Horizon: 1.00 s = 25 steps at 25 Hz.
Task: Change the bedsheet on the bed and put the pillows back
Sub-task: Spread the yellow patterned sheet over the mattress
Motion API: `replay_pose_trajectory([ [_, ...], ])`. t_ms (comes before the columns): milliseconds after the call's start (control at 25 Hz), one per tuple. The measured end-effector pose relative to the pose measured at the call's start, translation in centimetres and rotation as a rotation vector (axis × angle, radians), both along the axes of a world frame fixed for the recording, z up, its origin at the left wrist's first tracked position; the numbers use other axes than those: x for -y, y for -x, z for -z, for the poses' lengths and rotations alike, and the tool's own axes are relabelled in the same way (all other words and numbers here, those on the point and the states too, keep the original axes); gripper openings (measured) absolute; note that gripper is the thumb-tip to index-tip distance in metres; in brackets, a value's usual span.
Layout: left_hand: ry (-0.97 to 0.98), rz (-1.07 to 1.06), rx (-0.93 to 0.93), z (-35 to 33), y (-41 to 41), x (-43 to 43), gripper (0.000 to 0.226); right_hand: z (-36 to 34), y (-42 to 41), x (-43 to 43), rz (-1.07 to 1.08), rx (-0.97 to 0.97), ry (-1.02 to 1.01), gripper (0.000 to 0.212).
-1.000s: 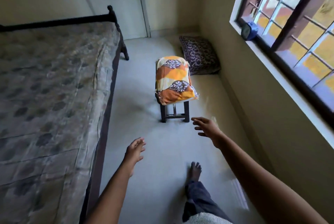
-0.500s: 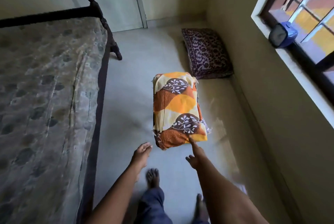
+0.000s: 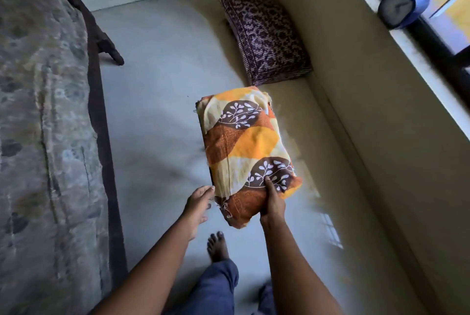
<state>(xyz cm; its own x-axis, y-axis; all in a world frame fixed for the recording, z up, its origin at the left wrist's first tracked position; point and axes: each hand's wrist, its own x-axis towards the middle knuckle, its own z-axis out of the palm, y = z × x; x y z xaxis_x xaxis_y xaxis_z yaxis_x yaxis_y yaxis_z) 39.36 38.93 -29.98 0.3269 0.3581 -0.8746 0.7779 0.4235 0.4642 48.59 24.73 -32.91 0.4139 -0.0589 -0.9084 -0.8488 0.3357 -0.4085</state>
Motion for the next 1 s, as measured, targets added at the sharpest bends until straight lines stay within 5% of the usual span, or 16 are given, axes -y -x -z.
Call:
replay_pose_trajectory([
  [160,0.416,-0.259,0.155,-1.7,-1.5,0.5,0.05,-5.8,0.1,0.2,-0.083,0.119,-0.198,0.021],
  [240,0.452,-0.33,0.265,-2.8,-2.4,0.7,0.043,-7.8,0.4,0.9,-0.152,0.112,-0.219,0.014],
  [440,0.302,-0.446,0.45,-6.2,0.3,-1.0,0.096,-11.4,1.0,-0.3,-0.399,0.165,-0.306,0.026],
  [640,0.142,-0.688,0.651,-11.9,9.0,-8.5,0.087,-15.1,5.6,-10.2,-0.772,0.203,-0.428,0.037],
  [840,-0.216,-0.868,0.747,-16.1,19.8,-18.8,0.048,-17.8,13.4,-23.7,-1.051,0.27,-0.684,0.05],
  [1000,-0.318,-1.048,0.643,-11.0,28.5,-26.9,0.036,-14.3,19.9,-33.5,-1.258,0.287,-0.553,0.038],
])
